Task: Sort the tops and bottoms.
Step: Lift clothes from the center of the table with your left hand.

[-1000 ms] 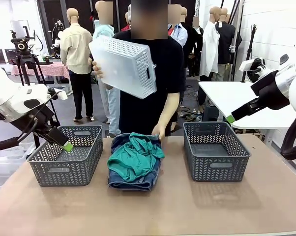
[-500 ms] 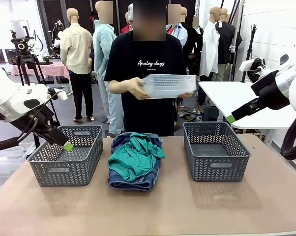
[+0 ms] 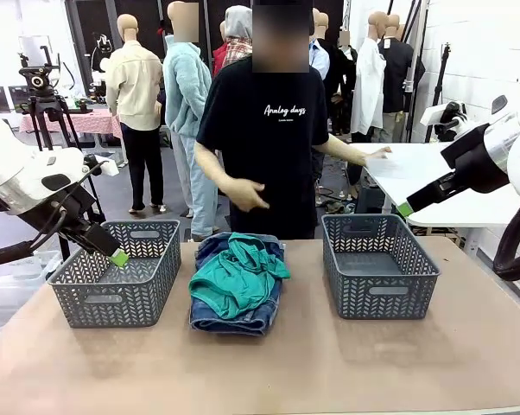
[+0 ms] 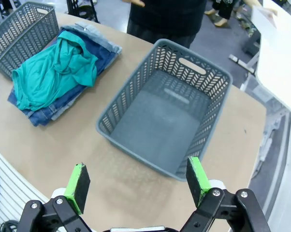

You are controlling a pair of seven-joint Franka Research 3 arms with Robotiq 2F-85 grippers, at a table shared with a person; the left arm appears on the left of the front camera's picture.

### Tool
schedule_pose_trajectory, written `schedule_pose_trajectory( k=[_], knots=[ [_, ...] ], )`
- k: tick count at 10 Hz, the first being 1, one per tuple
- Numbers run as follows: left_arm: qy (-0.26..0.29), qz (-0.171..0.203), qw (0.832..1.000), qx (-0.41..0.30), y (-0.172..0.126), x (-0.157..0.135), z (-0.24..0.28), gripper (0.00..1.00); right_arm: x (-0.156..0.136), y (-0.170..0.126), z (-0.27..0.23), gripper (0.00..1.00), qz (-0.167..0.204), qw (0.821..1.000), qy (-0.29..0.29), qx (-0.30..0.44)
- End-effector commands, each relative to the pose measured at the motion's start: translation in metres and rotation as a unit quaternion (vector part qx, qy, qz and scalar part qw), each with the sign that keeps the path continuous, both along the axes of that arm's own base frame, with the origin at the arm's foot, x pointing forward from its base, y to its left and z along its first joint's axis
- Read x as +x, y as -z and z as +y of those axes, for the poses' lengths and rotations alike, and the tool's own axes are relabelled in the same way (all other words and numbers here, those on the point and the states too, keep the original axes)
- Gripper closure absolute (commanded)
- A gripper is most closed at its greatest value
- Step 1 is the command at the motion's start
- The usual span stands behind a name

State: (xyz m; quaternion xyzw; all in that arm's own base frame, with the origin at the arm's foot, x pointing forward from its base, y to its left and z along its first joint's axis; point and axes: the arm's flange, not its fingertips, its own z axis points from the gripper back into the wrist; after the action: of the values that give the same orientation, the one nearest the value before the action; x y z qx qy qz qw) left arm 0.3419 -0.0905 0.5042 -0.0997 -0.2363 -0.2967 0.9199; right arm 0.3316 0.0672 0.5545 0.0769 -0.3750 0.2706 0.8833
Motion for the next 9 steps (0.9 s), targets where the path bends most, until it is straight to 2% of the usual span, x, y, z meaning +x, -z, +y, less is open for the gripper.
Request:
schedule_pose_trajectory(
  k=[1,9],
  knots=[
    [0.002,0.001,1.0,0.0,-0.0002,-0.0009,0.0019,0.0,-0.0001,-0.0002,0.0003,0.0,0.001,1.0,-0.001,0.005],
    [0.002,0.001,1.0,0.0,-0.0002,-0.0009,0.0019,0.0,-0.0001,-0.0002,0.0003,0.0,0.001,1.0,-0.001,0.005]
  ],
)
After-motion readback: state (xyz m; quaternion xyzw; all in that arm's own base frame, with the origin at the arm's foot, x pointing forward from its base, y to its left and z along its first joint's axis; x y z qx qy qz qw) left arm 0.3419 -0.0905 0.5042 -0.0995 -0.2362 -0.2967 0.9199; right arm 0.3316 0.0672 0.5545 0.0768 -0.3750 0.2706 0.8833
